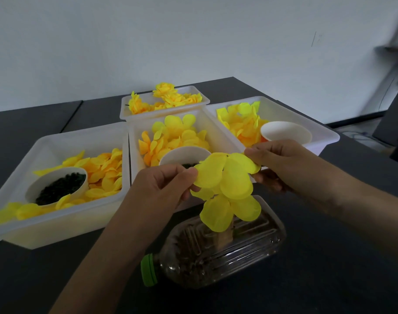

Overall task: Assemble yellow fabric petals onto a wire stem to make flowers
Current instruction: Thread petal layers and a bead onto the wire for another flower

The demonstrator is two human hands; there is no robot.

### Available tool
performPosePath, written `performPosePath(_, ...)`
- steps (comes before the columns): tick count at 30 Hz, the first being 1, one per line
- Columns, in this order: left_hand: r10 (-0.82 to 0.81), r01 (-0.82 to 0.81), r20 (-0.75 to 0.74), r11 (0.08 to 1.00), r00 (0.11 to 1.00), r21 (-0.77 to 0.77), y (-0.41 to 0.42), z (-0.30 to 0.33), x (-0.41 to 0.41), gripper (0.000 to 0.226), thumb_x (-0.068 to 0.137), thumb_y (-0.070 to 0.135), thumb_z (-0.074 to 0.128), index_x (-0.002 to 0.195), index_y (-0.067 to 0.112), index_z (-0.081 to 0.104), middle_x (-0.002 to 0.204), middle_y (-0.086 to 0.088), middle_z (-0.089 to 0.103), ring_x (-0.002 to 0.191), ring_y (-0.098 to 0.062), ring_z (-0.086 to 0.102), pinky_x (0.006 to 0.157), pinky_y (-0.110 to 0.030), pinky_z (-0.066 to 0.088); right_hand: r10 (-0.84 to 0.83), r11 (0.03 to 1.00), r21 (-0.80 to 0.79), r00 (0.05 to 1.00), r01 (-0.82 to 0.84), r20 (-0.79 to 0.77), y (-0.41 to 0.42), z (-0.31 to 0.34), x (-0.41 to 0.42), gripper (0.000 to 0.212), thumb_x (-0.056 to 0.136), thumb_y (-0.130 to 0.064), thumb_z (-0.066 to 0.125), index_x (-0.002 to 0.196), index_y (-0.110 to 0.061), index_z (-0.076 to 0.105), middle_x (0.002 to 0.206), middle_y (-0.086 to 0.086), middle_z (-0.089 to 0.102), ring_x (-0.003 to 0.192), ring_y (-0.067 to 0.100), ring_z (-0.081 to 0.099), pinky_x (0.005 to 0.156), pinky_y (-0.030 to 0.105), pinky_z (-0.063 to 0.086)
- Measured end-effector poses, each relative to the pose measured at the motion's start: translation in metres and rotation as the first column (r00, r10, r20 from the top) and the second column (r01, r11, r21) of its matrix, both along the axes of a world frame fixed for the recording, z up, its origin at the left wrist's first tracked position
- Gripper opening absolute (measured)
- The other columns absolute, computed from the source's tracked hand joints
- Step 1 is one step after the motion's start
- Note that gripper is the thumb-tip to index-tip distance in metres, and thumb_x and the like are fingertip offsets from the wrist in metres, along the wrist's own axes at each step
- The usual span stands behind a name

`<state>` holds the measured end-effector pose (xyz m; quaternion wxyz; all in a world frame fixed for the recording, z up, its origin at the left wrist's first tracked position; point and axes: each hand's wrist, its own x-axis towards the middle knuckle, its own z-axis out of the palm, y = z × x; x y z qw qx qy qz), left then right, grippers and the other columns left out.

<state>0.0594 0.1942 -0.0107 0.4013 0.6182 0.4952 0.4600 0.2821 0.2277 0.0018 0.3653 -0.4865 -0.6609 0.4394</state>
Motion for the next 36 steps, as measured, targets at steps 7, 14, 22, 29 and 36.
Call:
performPosePath(7,-0.012,0.017,-0.067,0.998,0.998,0.067,0.0,-0.004,0.001,0.03,0.081,0.039,0.057,0.061,0.019,0.067,0.046,0.012,0.047,0.045,-0.001,0.043,0.048,-0.008,0.034,0.011,1.0,0.011,1.0,-0.012,0.018,-0.003,-0.007,0.0,0.044,0.098,-0.028,0.049,0.077,0.009,0.056,0.058,0.006,0.053,0.042,0.01,0.037,0.041,0.016,0.031)
performPosePath(14,0.04,-0.028,-0.14,0.996,0.989,0.083,0.002,-0.007,-0.002,0.029,0.088,0.029,0.061,0.06,0.021,0.068,0.048,0.011,0.051,0.049,-0.002,0.045,0.051,-0.011,0.038,-0.023,0.995,0.092,0.999,0.026,-0.026,-0.004,-0.002,-0.002,0.041,0.098,-0.024,0.049,0.069,0.005,0.055,0.05,-0.003,0.048,0.042,0.007,0.036,0.042,0.014,0.031)
performPosePath(22,0.073,-0.052,-0.168,0.99,0.983,0.131,0.001,-0.008,0.002,0.028,0.089,0.038,0.064,0.065,0.024,0.067,0.049,0.007,0.047,0.049,-0.005,0.04,0.051,-0.016,0.035,-0.035,0.992,0.122,0.999,0.033,0.011,-0.001,-0.012,0.001,0.038,0.098,-0.02,0.05,0.065,-0.001,0.054,0.046,-0.007,0.048,0.04,0.001,0.039,0.042,0.009,0.032)
performPosePath(29,0.111,-0.085,-0.299,0.992,0.948,0.097,-0.003,-0.019,-0.007,0.026,0.084,0.036,0.061,0.065,0.02,0.069,0.064,0.0,0.067,0.064,-0.009,0.061,0.061,-0.017,0.048,-0.045,0.981,0.19,0.994,0.025,0.102,0.0,-0.025,0.007,0.038,0.096,-0.02,0.053,0.063,-0.002,0.053,0.049,-0.007,0.048,0.045,-0.001,0.042,0.048,0.007,0.033)
performPosePath(36,0.074,-0.051,-0.412,0.996,0.908,0.067,-0.003,-0.033,-0.005,0.028,0.085,0.036,0.062,0.06,0.024,0.062,0.051,0.01,0.055,0.05,-0.003,0.05,0.05,-0.011,0.038,-0.041,0.982,0.19,0.969,-0.006,0.244,-0.005,-0.043,0.007,0.039,0.091,-0.032,0.055,0.068,-0.001,0.057,0.059,0.01,0.052,0.055,0.009,0.047,0.056,0.026,0.041)
